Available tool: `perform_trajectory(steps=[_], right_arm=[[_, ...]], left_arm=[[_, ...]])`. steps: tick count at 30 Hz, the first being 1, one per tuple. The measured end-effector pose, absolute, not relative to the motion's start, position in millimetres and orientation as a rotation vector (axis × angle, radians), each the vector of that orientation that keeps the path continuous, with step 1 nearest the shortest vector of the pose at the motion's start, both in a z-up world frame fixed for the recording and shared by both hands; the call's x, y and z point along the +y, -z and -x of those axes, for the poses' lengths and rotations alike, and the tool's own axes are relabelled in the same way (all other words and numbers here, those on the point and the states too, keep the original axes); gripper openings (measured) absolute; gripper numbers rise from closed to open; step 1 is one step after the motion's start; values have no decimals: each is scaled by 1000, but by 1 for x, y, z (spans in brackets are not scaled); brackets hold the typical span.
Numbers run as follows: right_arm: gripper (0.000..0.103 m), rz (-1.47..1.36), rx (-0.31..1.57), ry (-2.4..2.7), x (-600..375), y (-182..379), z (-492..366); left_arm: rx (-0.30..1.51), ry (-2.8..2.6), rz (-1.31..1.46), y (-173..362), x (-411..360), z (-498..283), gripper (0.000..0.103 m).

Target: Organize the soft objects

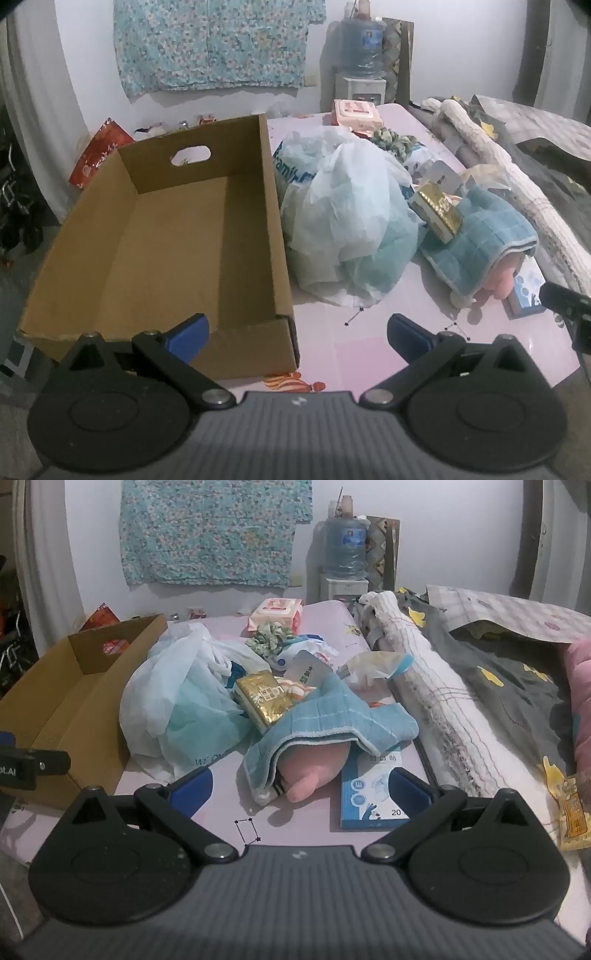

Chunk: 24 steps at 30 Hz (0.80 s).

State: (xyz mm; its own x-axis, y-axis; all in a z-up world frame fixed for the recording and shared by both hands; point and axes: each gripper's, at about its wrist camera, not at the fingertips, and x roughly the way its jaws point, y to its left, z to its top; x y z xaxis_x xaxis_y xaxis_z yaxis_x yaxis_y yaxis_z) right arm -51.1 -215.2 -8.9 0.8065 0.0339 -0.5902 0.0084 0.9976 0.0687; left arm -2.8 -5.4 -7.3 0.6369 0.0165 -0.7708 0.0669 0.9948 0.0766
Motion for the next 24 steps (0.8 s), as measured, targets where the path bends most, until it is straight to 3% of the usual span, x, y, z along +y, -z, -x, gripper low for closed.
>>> perform_trajectory(steps=[24], right_arm=[[102, -59, 665, -46, -202, 6, 42]], left_arm=[[881, -47, -45, 11, 5, 3, 103]])
